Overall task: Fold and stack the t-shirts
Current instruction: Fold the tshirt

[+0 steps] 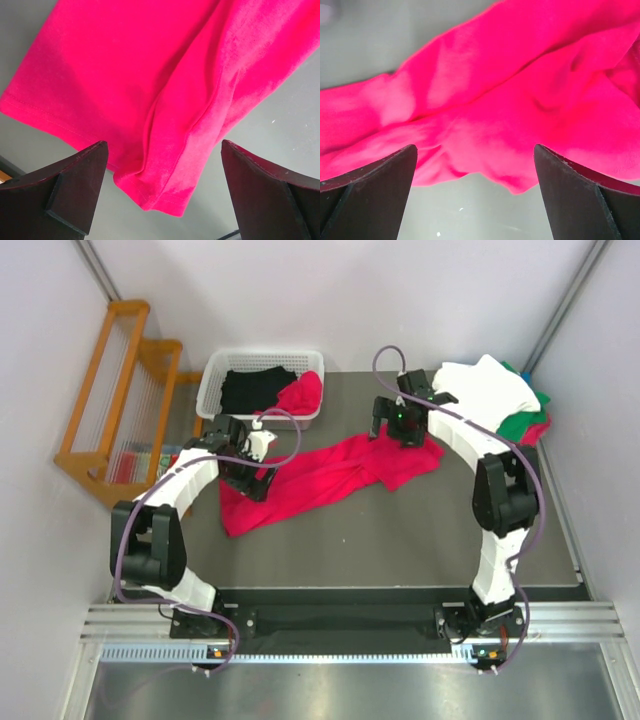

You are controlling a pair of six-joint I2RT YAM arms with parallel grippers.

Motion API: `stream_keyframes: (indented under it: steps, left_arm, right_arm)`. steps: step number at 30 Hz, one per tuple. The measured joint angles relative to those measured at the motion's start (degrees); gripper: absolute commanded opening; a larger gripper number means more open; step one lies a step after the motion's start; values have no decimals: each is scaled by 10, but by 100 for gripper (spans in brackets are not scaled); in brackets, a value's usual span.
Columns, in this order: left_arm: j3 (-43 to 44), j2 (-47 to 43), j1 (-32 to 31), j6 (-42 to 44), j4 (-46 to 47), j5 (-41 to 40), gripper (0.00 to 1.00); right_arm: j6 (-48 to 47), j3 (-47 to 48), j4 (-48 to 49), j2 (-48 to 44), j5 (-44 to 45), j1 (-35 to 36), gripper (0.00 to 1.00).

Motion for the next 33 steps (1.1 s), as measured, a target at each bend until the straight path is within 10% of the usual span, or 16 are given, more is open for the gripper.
stream_keyframes:
  steps: [19, 33]
  left_arm:
    - [-65, -70, 54, 1, -72, -6, 97]
    - [-100, -25, 81, -4, -64, -33, 68]
  right_arm:
    - [6, -75, 18, -79, 2, 5, 100]
    - [6, -76, 33, -79, 1, 5, 100]
